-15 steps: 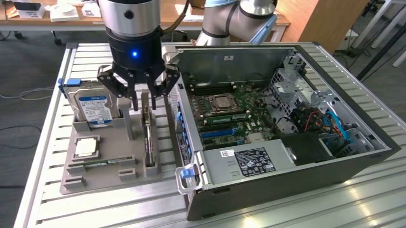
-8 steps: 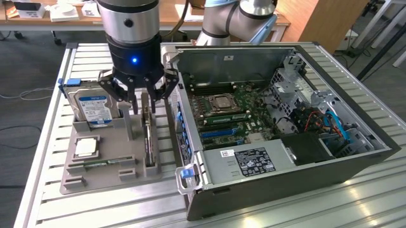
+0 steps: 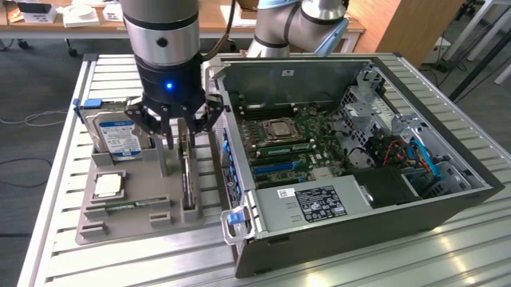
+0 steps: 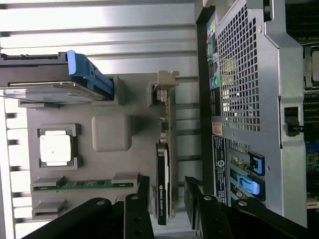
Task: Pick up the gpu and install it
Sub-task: 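Pick up the gpu and move the gpu toward the slot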
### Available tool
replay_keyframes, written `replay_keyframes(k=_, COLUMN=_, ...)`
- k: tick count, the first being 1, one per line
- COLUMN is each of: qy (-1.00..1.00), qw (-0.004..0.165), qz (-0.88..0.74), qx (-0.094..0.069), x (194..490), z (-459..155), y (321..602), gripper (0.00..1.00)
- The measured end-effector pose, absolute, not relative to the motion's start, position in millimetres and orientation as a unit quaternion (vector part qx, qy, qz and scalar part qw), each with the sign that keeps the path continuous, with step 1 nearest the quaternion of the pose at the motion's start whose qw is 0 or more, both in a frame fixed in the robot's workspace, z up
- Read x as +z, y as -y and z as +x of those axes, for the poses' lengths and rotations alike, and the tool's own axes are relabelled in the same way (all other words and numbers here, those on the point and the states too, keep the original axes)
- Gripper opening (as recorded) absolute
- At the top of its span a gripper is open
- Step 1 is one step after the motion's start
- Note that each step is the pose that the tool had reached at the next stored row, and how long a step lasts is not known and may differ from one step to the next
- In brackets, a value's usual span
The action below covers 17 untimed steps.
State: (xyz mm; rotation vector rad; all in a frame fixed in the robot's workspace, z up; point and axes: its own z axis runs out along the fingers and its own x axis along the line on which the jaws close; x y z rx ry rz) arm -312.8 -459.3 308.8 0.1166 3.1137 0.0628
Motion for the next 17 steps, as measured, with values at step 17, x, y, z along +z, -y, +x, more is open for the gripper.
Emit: replay_keyframes(k=17, qy=-0.999, qw=0.013, qz=0.037, qx=0.016, x=278, z=-315, y=459, gripper=0.42)
